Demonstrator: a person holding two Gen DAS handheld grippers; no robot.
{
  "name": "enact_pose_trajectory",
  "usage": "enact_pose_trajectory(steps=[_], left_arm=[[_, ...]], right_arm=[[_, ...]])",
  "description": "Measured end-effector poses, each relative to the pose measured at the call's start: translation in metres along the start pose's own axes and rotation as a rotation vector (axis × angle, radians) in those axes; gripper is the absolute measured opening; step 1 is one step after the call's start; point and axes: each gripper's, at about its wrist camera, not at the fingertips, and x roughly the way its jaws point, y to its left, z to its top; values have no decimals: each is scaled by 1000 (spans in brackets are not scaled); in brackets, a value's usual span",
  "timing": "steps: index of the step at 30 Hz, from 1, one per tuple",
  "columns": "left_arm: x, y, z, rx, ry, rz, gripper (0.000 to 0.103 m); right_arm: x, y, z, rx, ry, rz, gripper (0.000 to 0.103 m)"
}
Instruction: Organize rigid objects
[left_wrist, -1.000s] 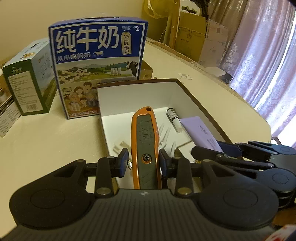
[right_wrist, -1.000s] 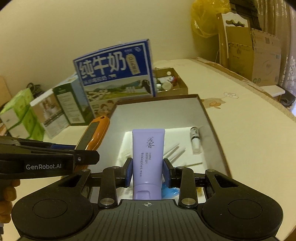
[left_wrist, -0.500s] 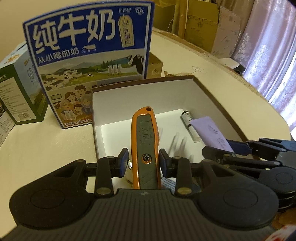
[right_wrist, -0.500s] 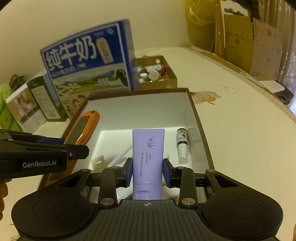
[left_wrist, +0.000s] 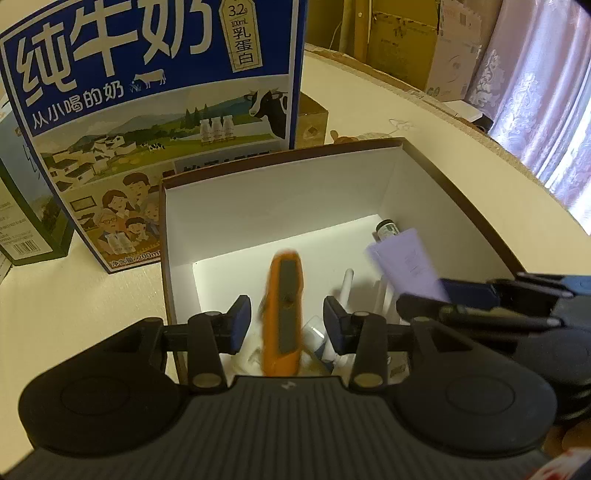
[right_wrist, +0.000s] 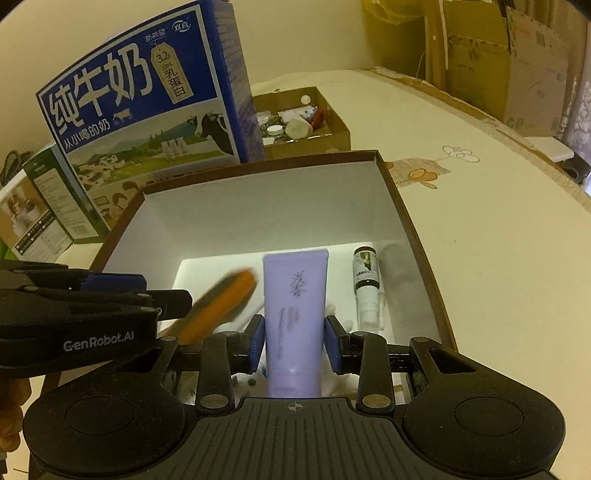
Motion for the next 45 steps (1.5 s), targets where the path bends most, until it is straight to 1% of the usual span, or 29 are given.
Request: enact_pose_trajectory(steps=[1,3,5,8,11,13,19,22,25,32,37,40,42,45], left_arm=[[-1,1,-1,1,1,-1,42],[-3,2,-3,1,0,-9,43],[-8,4,-6,0,-6,-24,46],[-18,4,-9,7,-26,-39,52],[-33,4,-14,14,-49,-55,53],[-43,4,-17,12,-60,-65,56],[-80,6,-34,9,-101,-79,66],[-101,5,-47,14,-116,-86,66],[-123,4,-61,30,-135,-86,70],[-175,11,-97,30,-170,-80,71],[-213,25,-126,-1,-189,-50,71],[-237,35,-147,-24,-203,-27,79],[-251,41,-161,-35,-217,-9,80],[-271,51,-183,-55,-216,24,80]], right_arm=[[-2,-1,1,7,-14,11,31],[-7,-1,3,12,-37,10,31],[-12,-2,3,20,-45,8,32],[-22,-3,-3,51,-46,36,34],[-36,-3,-11,74,-61,51,43],[-46,0,-17,79,-76,52,51],[-76,9,-35,78,-97,42,64],[-94,15,-45,64,-110,28,67],[-111,20,-56,72,-127,17,69],[-151,41,-78,111,-147,18,71],[-179,69,-96,115,-153,45,71],[-193,88,-108,96,-147,64,71],[-201,101,-117,82,-140,71,71],[-212,118,-130,63,-127,84,71]])
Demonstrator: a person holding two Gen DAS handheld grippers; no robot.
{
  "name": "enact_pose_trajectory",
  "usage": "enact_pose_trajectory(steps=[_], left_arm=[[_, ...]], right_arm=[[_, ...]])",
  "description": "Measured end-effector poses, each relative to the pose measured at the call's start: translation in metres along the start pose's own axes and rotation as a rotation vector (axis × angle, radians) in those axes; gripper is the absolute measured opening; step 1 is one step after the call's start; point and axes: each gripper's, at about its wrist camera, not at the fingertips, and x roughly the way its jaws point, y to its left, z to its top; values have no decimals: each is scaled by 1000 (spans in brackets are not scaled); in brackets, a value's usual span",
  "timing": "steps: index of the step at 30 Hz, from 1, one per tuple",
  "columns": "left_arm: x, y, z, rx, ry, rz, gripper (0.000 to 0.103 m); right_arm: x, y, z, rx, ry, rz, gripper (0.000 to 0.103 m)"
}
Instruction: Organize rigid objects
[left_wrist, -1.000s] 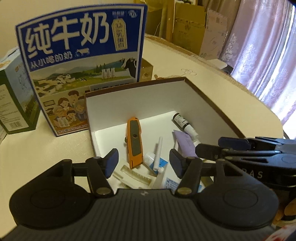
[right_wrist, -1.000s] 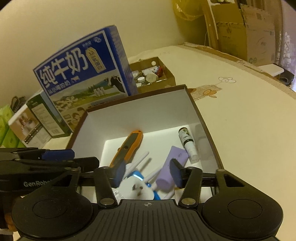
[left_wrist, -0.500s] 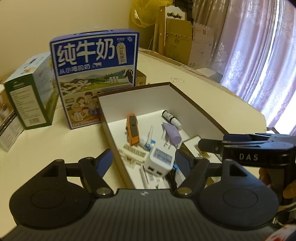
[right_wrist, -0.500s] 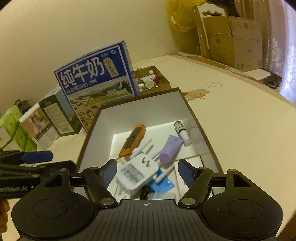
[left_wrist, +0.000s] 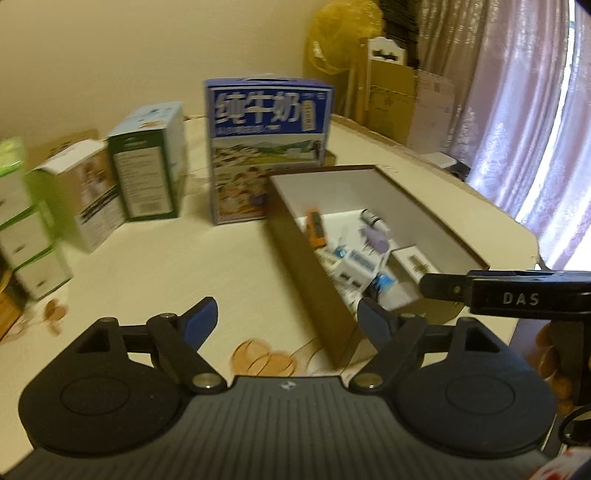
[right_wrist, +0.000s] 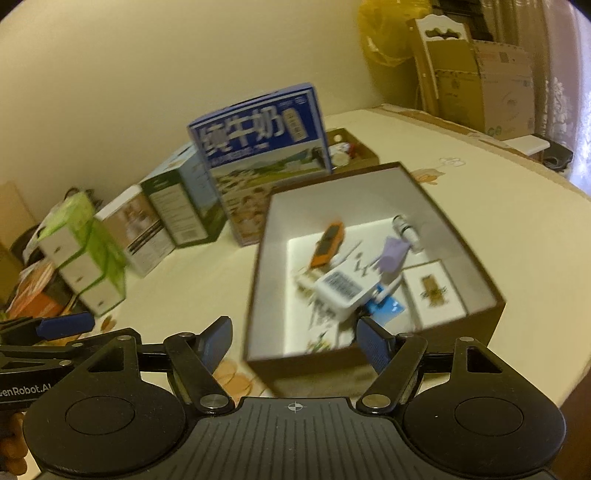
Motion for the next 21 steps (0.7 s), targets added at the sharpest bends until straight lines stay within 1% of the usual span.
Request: enact_pose_trajectory(steps=[2,5,8,11,14,17,21], left_arm=[[-14,9,-12,-8,2,19,80],[-33,22,-30,-27,30,63,80],[-55,33,-48,-42,51,102,80],[-77,47,-66,-82,48,138,79],[-96,62,-79,-113,47,159,79],[-112,73,-91,-115,52,179,78],[-128,82,-103,-111,55,179,78]], right_arm=[[-7,11,-11,-10,11,18,72],[-14,26,-24,-26,28,57,72],[-18,42,-30,-19,32,86,72],[-22,58,-38,-23,31,102,72],[-25,74,-50,-37,50,106,72],[-29,86,-66,-32,75,113,72],[-38,98,-89,-26,109,117,72]])
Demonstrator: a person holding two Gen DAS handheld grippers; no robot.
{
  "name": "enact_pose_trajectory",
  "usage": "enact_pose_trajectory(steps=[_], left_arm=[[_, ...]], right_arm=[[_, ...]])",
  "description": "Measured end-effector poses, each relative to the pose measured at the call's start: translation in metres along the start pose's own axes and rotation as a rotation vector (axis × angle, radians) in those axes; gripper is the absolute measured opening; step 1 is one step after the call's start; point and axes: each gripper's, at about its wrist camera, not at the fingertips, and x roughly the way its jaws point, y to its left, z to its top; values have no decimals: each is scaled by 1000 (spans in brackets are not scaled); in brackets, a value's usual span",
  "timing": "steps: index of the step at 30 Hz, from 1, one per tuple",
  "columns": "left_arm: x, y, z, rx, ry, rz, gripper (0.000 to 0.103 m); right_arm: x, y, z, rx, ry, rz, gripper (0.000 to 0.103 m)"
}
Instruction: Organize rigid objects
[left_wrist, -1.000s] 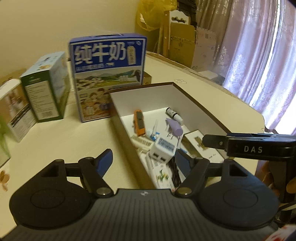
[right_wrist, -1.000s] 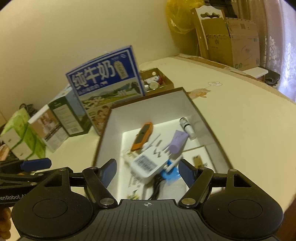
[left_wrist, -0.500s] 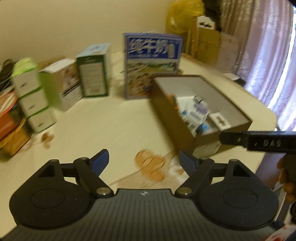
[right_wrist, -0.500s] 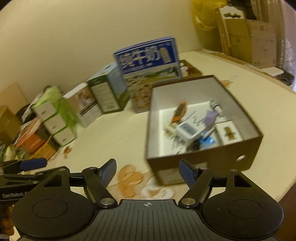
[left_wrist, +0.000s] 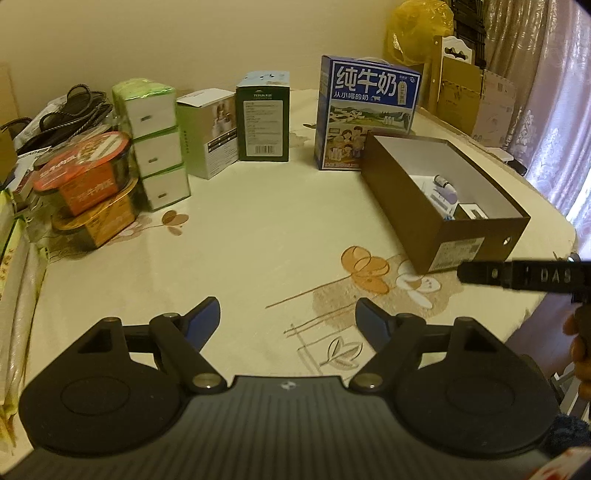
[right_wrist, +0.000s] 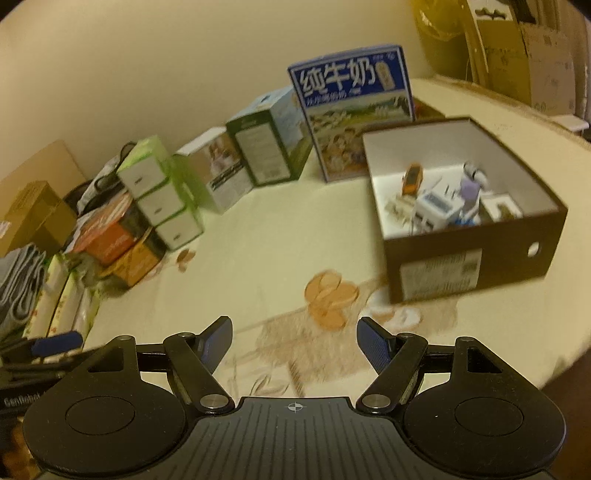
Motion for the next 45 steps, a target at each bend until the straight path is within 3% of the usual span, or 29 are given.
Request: enact_pose_trajectory(steps=[17,29,45], left_arm=[[-45,-3,-62,-27,41,64,77],[-67,-28,-83,-42,51,77,77],[-78,-37,-94,-48,45,68,77]], right_arm=[[-43,33,-68,-100,67,10,72],[-69,25,-90,-113,83,19,72],[-74,28,-102,-141,94,11,72]])
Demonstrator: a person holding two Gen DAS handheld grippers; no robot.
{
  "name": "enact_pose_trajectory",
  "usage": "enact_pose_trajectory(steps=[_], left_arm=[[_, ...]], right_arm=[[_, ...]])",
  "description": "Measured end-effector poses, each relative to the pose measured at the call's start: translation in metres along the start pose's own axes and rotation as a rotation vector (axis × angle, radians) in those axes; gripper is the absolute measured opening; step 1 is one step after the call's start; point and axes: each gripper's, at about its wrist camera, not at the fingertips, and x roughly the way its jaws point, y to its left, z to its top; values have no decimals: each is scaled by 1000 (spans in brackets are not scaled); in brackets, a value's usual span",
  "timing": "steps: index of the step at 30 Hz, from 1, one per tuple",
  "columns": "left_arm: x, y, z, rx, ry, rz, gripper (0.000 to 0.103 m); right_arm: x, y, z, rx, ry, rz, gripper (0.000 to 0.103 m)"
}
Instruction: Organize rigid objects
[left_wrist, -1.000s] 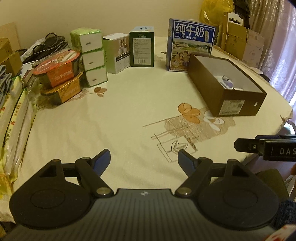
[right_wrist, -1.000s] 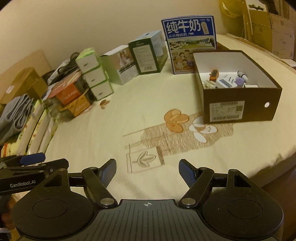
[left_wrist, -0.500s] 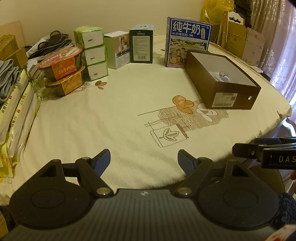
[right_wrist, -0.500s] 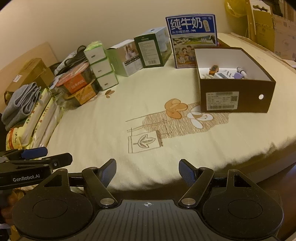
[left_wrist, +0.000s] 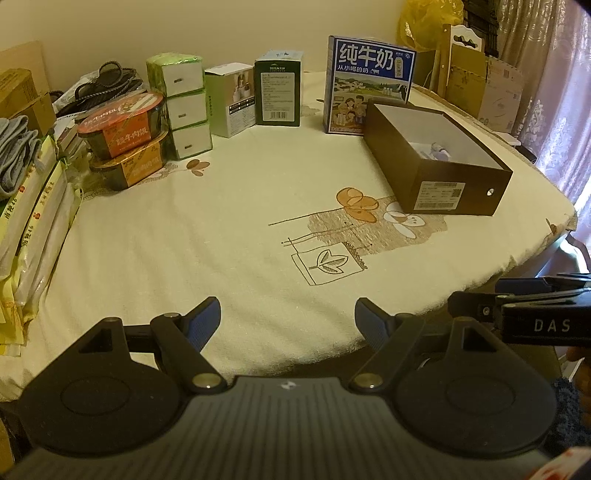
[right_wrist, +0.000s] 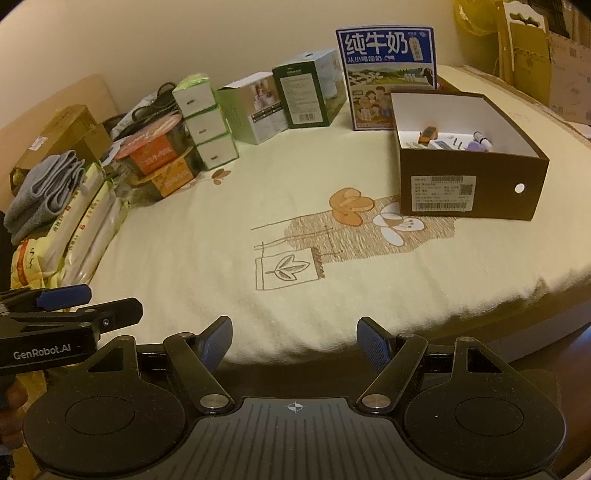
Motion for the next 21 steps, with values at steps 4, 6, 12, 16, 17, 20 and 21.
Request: enact_pose_trajectory(steps=[4,6,12,16,17,20,21], left_arm=[[0,0,-3,-1,6,0,77],[0,0,-4,-2,8,0,77],[1,0,-4,-4,8,0,77],[1,0,-5,-2,10,-2,77],[1,0,-5,-2,10,-3,77],[1,0,-6,-1,10,-3,77],[2,-1,-5,0,11,-4,77]], right_arm=[[0,0,-1,-5,2,5,72],[1,0,-1,-5,4,6,72],[2,0,-1,-4,6,6,72],[2,0,-1,-2,7,6,72],[3,0,-1,-2,7,5,72],[3,0,-1,-1,8,5,72],[3,0,-1,-1,8,5,72]])
